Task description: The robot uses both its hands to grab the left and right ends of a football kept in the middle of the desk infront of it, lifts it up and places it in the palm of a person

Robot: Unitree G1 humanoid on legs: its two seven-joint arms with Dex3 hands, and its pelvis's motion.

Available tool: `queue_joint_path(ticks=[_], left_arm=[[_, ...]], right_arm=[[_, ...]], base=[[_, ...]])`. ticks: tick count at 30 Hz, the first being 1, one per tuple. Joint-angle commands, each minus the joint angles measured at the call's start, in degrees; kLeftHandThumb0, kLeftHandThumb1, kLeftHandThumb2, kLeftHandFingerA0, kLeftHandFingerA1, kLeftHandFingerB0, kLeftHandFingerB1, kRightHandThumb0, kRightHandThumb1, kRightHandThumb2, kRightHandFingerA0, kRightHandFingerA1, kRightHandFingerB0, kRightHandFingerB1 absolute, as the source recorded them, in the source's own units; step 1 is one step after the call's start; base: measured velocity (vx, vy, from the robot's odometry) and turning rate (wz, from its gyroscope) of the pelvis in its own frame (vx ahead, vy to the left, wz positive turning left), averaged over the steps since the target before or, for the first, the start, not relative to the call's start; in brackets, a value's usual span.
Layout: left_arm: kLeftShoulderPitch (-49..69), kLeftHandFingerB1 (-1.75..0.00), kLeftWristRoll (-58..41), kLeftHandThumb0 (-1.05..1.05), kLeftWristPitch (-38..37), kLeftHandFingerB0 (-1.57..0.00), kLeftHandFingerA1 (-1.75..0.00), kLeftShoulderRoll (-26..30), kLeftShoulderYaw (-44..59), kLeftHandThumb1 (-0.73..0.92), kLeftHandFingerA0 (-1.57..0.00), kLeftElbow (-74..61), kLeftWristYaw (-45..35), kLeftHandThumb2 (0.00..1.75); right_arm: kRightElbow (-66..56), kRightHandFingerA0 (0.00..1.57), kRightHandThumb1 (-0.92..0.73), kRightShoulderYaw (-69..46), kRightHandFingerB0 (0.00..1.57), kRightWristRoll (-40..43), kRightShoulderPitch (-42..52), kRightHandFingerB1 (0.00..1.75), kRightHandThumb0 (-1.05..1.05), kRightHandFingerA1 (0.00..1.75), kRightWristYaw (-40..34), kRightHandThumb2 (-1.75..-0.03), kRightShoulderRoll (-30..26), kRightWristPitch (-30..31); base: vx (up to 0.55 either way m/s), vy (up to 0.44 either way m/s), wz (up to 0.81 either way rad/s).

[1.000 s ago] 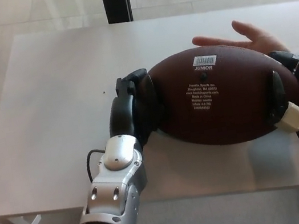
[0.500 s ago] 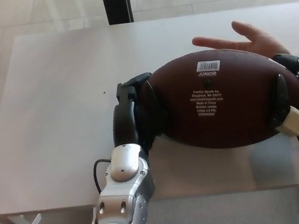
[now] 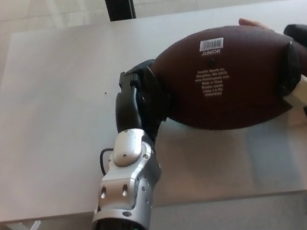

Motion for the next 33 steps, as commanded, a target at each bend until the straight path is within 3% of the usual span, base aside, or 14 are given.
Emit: queue_joint_path(ticks=[1, 2, 3, 7, 10, 13, 14, 15, 18, 20, 25, 27, 30, 33], left_arm=[[-11.6, -1.18, -3.8, -0.63, 10.7, -0.73, -1.34, -5.3, -2.3, 0.77, -0.94, 1.2, -6.8, 1.12], [-13.0, -1.75, -2.3, -0.52, 10.2, -0.48, -1.75, -3.1, -3.7, 0.92, -0.67, 1.0, -8.7, 0.70], [-13.6, -1.75, -2.6, -0.47, 10.3, -0.52, -1.75, -2.5, -3.4, 0.82, -0.71, 1.0, -9.4, 0.75], [-19.4, -1.03, 3.3, -0.59, 13.7, -0.42, -1.39, 2.2, -7.3, 0.90, -0.47, 2.4, -7.8, 0.68], [-22.8, -1.39, 3.3, -0.59, 11.6, -0.47, -1.62, 5.3, -7.9, 0.90, -0.52, 4.3, -12.5, 0.64], [-29.7, -0.69, 5.4, -0.66, 16.4, -0.53, -0.96, 6.3, -7.3, 0.92, -0.69, 10.3, -8.0, 0.69], [-30.6, -0.72, 4.9, -0.59, 15.9, -0.53, -0.90, 6.2, -6.7, 0.76, -0.77, 11.7, -8.3, 1.19], [-30.9, -0.64, 5.1, -0.67, 14.6, -0.53, -0.87, 6.1, -6.7, 0.92, -0.70, 12.4, -8.4, 0.75], [-32.3, -0.59, 5.7, -0.69, 15.2, -0.51, -0.83, 7.0, -7.7, 0.92, -0.67, 13.7, -9.0, 0.76], [-37.2, -0.79, 7.2, -0.64, 13.7, -0.59, -1.36, 8.7, -9.8, 0.87, -0.79, 18.7, -14.7, 0.66], [-42.3, -1.36, 9.0, -0.64, 11.1, -0.49, -1.74, 10.7, -12.1, 0.86, -0.76, 26.0, -20.2, 0.70], [-42.8, -0.86, 9.4, -0.66, 10.0, -0.58, -1.56, 10.6, -12.2, 0.84, -0.76, 28.3, -20.3, 0.72], [-43.5, -1.19, 9.9, -0.64, 14.3, -0.55, -1.70, 9.9, -13.7, 0.92, -0.72, 29.5, -19.6, 0.73], [-42.2, -1.03, 9.5, -0.73, 15.1, -0.57, -1.64, 9.6, -13.8, 0.92, -0.73, 29.4, -18.6, 0.78]], right_arm=[[0.8, 1.01, -0.51, 2.0, 0.83, 8.5, -13.4, 1.55, -0.14, 1.75, 2.6, -1.29, 4.8, 7.0], [1.3, 1.02, -0.51, 1.5, 0.86, 8.2, -15.5, 1.56, -0.13, 1.75, 2.4, -1.28, 4.4, 7.2], [1.3, 1.01, -0.52, 1.5, 0.86, 8.3, -16.1, 1.54, -0.14, 1.75, 2.9, -1.28, 4.2, 7.2], [1.8, 0.98, -0.50, 1.0, 0.83, 7.6, -19.9, 1.58, -0.13, 1.75, 3.9, -1.30, 2.7, 8.5], [3.0, 0.98, -0.52, -1.3, 0.79, 9.2, -23.2, 1.55, -0.07, 1.75, 4.1, -1.35, 2.7, 7.8], [5.5, 0.95, -0.55, -5.8, 0.79, 11.7, -27.2, 1.52, -0.13, 1.75, 0.9, -1.25, 3.3, 8.9], [7.0, 0.91, -0.55, -7.8, 0.76, 12.9, -28.7, 1.54, -0.14, 1.75, -0.2, -1.26, 3.5, 9.3], [8.0, 0.89, -0.54, -8.7, 0.68, 13.2, -29.7, 1.60, -0.14, 1.75, -0.6, -1.27, 3.4, 9.2], [9.8, 0.89, -0.55, -10.4, 0.65, 13.4, -31.5, 1.62, -0.14, 1.75, -1.3, -1.28, 3.8, 9.2], [14.1, 0.94, -0.59, -15.9, 0.71, 17.1, -36.1, 1.60, -0.14, 1.75, -4.7, -1.26, 3.7, 8.3], [20.7, 0.93, -0.65, -21.6, 0.64, 17.9, -41.6, 1.72, -0.15, 1.75, -8.5, -1.26, 2.9, 7.3], [23.1, 0.93, -0.61, -24.0, 0.66, 18.8, -43.1, 1.67, -0.14, 1.75, -10.5, -1.29, 2.9, 7.0], [26.8, 0.94, -0.74, -26.6, 0.63, 18.5, -44.8, 1.71, -0.18, 1.75, -13.1, -1.05, 3.4, 5.2], [30.2, 0.96, -0.77, -28.1, 0.62, 17.6, -45.6, 1.72, -0.19, 1.75, -13.9, -0.94, 3.7, 4.0]], base=[[0.00, 0.000, 0.00], [0.00, 0.000, 0.00], [0.00, 0.000, 0.00], [0.00, 0.000, 0.00], [0.00, 0.000, 0.00], [0.00, 0.000, 0.00], [0.00, 0.000, 0.00], [0.00, 0.000, 0.00], [0.00, 0.000, 0.00], [0.00, 0.000, 0.00], [0.00, 0.000, 0.00], [0.00, 0.000, 0.00], [0.00, 0.000, 0.00], [0.00, 0.000, 0.00]])
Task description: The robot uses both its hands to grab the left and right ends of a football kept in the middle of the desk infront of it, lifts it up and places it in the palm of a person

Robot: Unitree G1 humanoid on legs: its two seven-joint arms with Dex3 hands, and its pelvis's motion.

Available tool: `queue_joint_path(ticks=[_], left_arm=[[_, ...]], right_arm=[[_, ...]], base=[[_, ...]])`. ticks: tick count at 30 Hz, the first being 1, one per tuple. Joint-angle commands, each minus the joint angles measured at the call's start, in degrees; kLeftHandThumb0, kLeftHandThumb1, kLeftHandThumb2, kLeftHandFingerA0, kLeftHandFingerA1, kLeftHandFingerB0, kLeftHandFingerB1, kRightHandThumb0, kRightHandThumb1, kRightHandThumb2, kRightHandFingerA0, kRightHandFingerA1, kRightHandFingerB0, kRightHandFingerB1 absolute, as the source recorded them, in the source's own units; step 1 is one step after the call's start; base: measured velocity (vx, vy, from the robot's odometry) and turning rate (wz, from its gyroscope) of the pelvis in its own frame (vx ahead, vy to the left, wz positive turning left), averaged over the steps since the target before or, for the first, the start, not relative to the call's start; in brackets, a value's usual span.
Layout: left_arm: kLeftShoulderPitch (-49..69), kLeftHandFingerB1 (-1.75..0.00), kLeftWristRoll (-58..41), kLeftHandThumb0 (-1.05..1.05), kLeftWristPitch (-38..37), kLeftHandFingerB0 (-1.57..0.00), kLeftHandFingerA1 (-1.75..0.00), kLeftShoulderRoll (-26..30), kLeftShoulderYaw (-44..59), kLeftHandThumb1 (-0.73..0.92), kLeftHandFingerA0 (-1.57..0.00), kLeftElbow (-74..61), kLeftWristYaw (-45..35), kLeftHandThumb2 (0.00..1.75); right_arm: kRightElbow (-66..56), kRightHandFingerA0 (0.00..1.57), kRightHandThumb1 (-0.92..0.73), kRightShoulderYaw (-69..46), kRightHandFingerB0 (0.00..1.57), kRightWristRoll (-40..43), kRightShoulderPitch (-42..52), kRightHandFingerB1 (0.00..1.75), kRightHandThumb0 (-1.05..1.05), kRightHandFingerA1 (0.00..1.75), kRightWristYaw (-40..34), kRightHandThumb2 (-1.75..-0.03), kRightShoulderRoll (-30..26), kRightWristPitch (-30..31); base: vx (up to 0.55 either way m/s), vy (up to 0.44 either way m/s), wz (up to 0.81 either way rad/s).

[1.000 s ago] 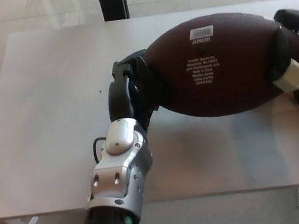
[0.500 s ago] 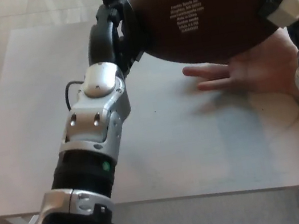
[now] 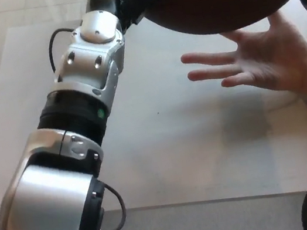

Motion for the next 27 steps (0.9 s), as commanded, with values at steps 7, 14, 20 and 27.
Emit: queue_joint_path(ticks=[7, 14, 20, 27], left_arm=[[-6.4, -0.33, 18.8, -0.51, 3.0, -0.34, -0.85, -7.9, -24.5, 0.83, -0.45, 13.8, -19.4, 0.65], [-4.7, -0.46, 28.3, -0.22, -0.6, -0.30, -0.89, -8.0, -40.0, 0.76, -0.26, 16.3, -23.4, 0.64], [-3.5, -0.38, 24.2, -0.35, 2.3, -0.10, -0.59, -9.6, -38.2, 0.92, -0.10, 17.7, -20.0, 0.72], [-3.7, -0.41, 25.8, -0.28, -1.7, -0.31, -0.63, -7.4, -41.4, 0.86, -0.22, 16.5, -21.0, 0.65]], right_arm=[[21.6, 0.99, -0.88, -12.4, 0.68, 8.1, -8.5, 1.58, -0.42, 1.75, -12.6, -0.66, 0.4, -6.7], [25.1, 1.06, -0.83, -9.9, 0.73, 0.5, 0.5, 1.66, -0.44, 1.75, -10.0, -0.65, -3.1, -8.1], [27.9, 1.26, -0.62, -7.4, 0.83, -4.3, 8.6, 1.08, -0.41, 1.41, -11.1, -1.00, -5.8, -10.2], [28.3, 1.29, -0.58, -1.9, 0.89, -7.0, 11.8, 1.17, -0.41, 1.44, -8.7, -0.96, -9.3, -11.3]], base=[[0.00, 0.000, 0.00], [0.00, 0.000, 0.00], [0.00, 0.000, 0.00], [0.00, 0.000, 0.00]])
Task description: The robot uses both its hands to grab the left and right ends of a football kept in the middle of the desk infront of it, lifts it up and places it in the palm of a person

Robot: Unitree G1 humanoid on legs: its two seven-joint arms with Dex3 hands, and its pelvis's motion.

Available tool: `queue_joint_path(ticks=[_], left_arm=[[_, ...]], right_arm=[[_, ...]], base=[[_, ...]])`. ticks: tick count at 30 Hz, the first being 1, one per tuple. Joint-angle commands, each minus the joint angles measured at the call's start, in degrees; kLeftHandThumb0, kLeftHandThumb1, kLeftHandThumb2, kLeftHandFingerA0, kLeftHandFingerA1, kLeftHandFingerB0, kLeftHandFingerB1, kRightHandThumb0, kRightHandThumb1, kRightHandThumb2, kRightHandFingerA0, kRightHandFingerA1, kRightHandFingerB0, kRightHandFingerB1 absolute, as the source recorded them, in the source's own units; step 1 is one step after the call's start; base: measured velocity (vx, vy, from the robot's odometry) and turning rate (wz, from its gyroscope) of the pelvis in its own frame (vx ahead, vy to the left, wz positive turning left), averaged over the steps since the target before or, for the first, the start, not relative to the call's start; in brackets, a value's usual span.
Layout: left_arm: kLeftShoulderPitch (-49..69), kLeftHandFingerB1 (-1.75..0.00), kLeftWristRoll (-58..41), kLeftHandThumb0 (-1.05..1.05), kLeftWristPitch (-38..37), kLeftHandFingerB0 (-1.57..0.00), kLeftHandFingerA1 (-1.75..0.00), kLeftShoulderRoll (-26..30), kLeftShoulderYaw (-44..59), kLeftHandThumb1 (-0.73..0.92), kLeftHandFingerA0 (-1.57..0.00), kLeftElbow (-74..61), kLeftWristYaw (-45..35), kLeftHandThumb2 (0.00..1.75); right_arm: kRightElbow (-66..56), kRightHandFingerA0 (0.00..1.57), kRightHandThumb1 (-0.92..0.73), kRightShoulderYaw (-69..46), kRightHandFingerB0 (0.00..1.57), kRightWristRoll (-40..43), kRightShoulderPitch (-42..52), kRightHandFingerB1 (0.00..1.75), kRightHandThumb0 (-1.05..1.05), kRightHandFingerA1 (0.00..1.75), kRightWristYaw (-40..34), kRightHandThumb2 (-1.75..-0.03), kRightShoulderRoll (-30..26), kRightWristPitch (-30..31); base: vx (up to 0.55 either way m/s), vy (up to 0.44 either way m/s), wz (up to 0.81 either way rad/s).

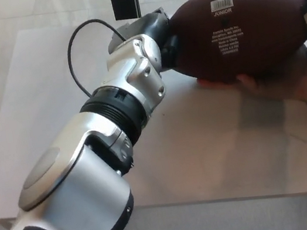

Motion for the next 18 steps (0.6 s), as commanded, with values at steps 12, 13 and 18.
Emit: queue_joint_path(ticks=[12, 13, 18], left_arm=[[10.0, -0.33, -3.2, -0.50, -5.8, -0.18, -1.17, 12.4, 16.7, 0.72, -0.61, -18.7, -9.8, 0.61], [11.2, -0.26, -4.3, -0.55, -4.1, -0.11, -1.00, 14.0, 19.1, 0.71, -0.57, -21.6, -10.4, 0.63], [23.5, -0.19, -12.5, -0.67, 0.8, 0.00, -0.64, 21.8, 37.4, 0.53, -0.23, -41.7, -10.2, 0.91]], right_arm=[[-6.0, 0.02, -0.61, 13.6, 0.01, -2.5, 9.6, 0.13, -0.80, 0.43, 12.3, -0.96, -16.8, 7.7], [-7.6, 0.00, -0.70, 13.5, 0.00, -1.6, 9.6, 0.04, -0.95, 0.14, 13.5, -1.01, -18.1, 9.0], [-19.6, 0.00, -0.73, 14.9, 0.00, -0.7, 13.0, 0.05, -0.96, 0.34, 20.2, -1.13, -27.0, 14.2]], base=[[0.00, 0.000, 0.00], [0.00, 0.000, 0.00], [0.00, 0.000, 0.00]])
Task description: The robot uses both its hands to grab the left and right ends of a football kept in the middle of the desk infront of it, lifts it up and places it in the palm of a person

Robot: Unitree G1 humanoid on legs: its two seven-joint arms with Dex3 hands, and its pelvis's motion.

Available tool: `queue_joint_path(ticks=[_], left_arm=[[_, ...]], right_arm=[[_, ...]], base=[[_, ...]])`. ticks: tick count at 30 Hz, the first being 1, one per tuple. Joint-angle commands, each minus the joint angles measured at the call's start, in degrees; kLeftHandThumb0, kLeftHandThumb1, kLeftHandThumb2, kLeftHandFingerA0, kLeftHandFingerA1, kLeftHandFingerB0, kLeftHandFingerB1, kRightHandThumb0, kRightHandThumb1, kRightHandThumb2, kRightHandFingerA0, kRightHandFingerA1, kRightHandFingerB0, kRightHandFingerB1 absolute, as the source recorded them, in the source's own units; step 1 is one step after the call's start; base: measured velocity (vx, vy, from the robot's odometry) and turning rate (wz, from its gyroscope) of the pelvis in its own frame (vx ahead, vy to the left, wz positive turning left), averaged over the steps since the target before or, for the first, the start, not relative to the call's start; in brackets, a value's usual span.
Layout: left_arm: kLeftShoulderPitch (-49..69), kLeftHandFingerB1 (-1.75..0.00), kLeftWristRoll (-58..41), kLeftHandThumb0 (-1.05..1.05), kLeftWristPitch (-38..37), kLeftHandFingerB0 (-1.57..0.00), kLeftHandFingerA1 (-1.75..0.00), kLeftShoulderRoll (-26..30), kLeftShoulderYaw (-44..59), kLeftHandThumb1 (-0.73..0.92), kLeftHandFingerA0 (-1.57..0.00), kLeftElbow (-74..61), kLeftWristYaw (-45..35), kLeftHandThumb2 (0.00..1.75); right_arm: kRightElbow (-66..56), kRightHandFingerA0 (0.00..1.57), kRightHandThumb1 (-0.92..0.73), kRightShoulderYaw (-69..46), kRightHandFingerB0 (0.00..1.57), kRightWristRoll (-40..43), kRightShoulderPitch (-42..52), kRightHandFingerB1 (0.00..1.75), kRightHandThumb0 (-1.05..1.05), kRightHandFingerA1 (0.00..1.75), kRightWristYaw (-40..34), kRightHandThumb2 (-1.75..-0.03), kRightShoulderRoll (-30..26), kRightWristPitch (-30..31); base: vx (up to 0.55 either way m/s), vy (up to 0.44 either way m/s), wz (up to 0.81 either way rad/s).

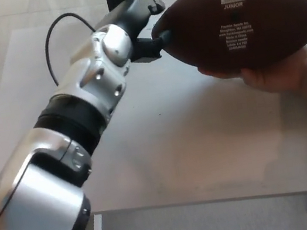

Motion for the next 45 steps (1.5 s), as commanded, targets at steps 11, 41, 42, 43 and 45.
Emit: queue_joint_path(ticks=[11, 41, 42, 43, 45], left_arm=[[41.4, -0.09, -21.9, -0.70, 8.5, -0.01, -0.33, 16.4, 55.6, 0.82, -0.04, -58.6, -4.0, 0.72], [95.2, -0.29, -38.7, -0.62, -27.8, 0.00, -0.62, 9.3, 104.9, 0.85, -0.13, -18.9, -6.3, 0.65], [96.1, -0.33, -36.2, -0.64, -27.3, 0.00, -0.76, 6.7, 102.1, 0.88, -0.12, -22.1, -6.0, 0.66], [96.2, -0.32, -34.7, -0.68, -26.5, 0.00, -0.66, 5.8, 100.7, 0.69, -0.17, -23.1, -5.5, 1.04], [95.9, -0.34, -31.9, -0.71, -26.0, -0.01, -0.67, 5.0, 97.8, 0.68, -0.22, -22.5, -5.3, 1.03]], right_arm=[[-41.6, 0.00, -0.82, -11.8, 0.00, 13.0, 22.9, 0.09, -0.98, 0.15, 21.1, -1.18, -23.9, 20.8], [-21.2, 0.81, -0.80, -46.9, 0.15, 12.1, 71.4, 0.65, -0.66, 1.55, 21.4, -0.64, -0.7, -16.2], [-17.1, 0.81, -0.77, -46.2, 0.13, 11.4, 70.2, 0.64, -0.71, 1.41, 19.9, -0.63, -1.5, -16.1], [-15.7, 0.83, -0.77, -45.7, 0.13, 11.2, 69.8, 0.68, -0.70, 1.49, 19.1, -0.63, -1.9, -14.8], [-15.9, 0.61, -0.82, -44.7, 0.04, 11.6, 69.8, 0.73, -0.67, 1.54, 18.3, -0.67, -1.8, -10.2]], base=[[0.00, 0.000, 0.00], [0.00, 0.000, 0.00], [0.00, 0.000, 0.00], [0.00, 0.000, 0.00], [0.00, 0.000, 0.00]])
